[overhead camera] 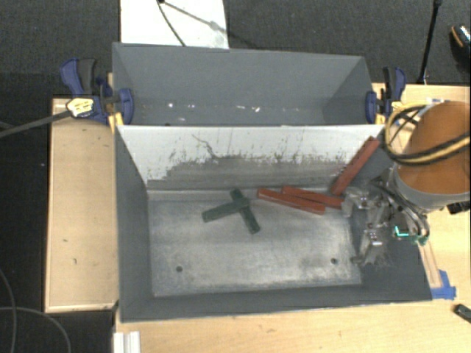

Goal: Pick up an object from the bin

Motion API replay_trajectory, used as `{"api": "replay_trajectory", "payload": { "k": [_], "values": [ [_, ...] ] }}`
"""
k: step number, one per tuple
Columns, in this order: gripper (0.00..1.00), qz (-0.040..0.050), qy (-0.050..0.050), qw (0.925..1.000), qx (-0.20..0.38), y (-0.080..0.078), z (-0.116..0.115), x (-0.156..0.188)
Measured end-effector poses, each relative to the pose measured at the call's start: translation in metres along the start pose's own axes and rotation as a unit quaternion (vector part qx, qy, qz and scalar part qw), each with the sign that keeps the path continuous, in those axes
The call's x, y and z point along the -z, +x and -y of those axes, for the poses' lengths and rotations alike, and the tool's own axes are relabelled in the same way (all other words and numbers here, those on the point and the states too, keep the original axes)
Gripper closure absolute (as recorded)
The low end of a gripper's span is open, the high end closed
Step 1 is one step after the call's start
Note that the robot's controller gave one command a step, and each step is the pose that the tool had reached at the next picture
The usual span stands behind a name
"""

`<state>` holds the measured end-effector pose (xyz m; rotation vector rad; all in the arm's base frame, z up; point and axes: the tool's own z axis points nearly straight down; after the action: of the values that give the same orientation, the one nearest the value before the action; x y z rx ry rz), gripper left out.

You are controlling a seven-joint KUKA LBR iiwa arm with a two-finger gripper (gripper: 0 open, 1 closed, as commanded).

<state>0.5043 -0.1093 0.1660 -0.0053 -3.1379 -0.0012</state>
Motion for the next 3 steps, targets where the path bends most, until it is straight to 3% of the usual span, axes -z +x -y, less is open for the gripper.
{"api": "replay_trajectory", "payload": {
  "k": [1, 2, 3],
  "values": [
    [0.00, 0.0048, 0.000, 0.9957, 0.092, -0.078, -0.013, -0.020],
    [0.00, 0.0012, -0.001, 0.9918, -0.128, -0.088, -0.046, -0.097],
    [1.00, 0.0059, 0.000, 0.9920, -0.126, -0.091, -0.045, -0.092]
  ]
}}
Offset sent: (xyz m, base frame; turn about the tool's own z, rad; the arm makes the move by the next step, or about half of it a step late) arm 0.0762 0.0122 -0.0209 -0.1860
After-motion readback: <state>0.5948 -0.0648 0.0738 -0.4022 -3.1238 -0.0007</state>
